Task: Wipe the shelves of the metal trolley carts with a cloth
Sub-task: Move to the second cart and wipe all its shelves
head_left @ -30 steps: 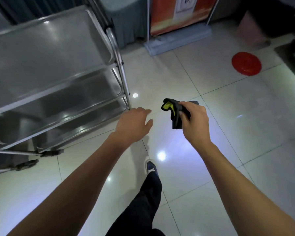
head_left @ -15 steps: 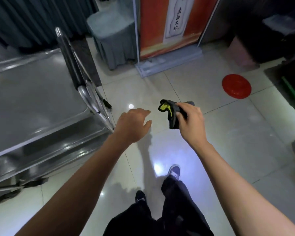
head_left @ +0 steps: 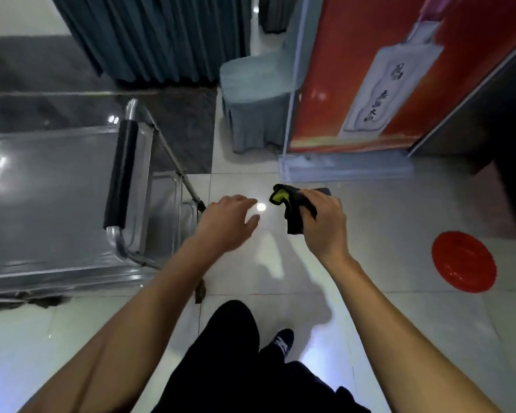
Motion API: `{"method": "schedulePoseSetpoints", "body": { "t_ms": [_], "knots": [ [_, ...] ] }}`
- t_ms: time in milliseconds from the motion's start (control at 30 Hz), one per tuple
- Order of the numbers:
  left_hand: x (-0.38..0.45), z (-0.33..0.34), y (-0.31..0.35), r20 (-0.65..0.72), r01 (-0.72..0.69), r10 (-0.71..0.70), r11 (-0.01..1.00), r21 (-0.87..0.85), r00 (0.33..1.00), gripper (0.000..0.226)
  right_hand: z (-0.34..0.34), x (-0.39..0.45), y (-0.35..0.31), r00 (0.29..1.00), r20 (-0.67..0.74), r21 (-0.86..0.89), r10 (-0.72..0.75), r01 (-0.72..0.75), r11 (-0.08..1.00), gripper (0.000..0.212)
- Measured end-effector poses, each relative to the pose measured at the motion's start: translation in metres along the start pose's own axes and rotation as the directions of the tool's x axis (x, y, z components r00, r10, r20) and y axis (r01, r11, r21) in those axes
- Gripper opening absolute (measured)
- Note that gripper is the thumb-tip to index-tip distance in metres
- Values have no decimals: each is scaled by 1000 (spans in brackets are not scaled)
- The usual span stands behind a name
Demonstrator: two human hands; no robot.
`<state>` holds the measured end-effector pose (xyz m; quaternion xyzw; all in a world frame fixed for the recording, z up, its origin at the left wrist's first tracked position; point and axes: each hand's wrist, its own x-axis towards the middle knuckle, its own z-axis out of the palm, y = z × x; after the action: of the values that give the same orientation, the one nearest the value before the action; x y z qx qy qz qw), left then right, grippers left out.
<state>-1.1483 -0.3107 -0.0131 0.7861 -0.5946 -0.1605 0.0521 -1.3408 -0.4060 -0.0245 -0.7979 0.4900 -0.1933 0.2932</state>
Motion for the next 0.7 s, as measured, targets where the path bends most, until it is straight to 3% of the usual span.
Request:
{"method": "schedulePoseSetpoints", "body": {
  "t_ms": [167,333,700],
  "knots": [
    [76,-19,-25,-60,123,-125,992,-37,990,48,14,110,-6,995,41,47,-96,94,994,28],
    [157,-31,-73,-36,241,-246,964,-110,969,49,36,222,-19,978,100,62,-182,177,982,27],
    [322,-100,-152,-74,333,-346,931,-148,935,45,67,437,-70,932,176,125,-316,297,947,25]
  ]
}}
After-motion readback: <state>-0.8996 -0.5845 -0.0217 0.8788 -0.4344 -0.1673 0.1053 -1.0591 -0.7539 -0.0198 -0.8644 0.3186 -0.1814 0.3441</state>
